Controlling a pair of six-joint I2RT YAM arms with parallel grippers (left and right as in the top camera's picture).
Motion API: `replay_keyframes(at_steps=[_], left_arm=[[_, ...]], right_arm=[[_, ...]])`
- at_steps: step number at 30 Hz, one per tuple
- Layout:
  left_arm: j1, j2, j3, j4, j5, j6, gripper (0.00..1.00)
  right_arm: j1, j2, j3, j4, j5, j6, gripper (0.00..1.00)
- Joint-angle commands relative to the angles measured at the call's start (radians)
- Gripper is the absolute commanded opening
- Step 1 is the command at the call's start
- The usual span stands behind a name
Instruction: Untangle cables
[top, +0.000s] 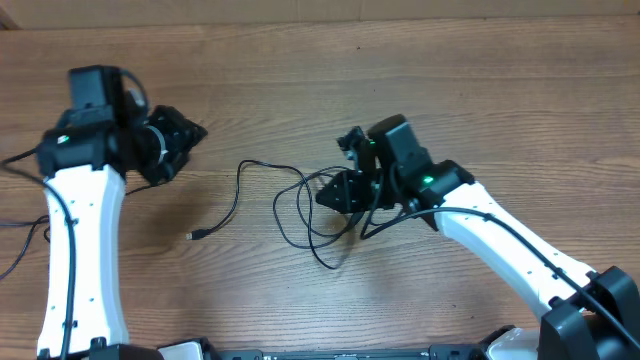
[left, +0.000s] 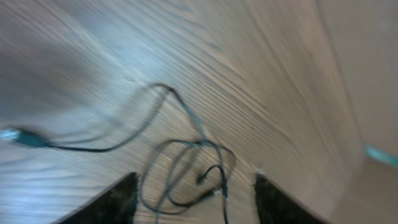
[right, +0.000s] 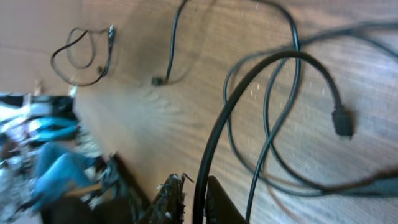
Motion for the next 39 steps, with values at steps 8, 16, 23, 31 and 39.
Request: replay_keyframes(at_steps=[8, 16, 23, 31, 39], left_arm=[[0.037, -0.007, 0.013, -0.077, -0.241, 0.056, 0.72], [0.033, -0.005, 0.013, -0.082, -0.235, 0.142, 1.0], [0.029, -0.001, -0.019, -0.11, -0.227, 0.168, 1.0], [0.022, 0.0, -0.13, -0.063, -0.168, 0.166, 0.99], [0.022, 0.0, -0.145, -0.052, -0.127, 0.164, 1.0]], right_arm=[[0.16, 0.005, 0.047, 0.08, 0.337, 0.179, 0.05], [0.167, 0.024, 0.047, 0.148, 0.336, 0.201, 0.08], [0.167, 0.025, 0.047, 0.153, 0.336, 0.201, 0.08], [0.193, 0.084, 0.045, 0.21, 0.316, 0.205, 0.08], [0.276, 0.238, 0.045, 0.383, 0.245, 0.203, 0.08]])
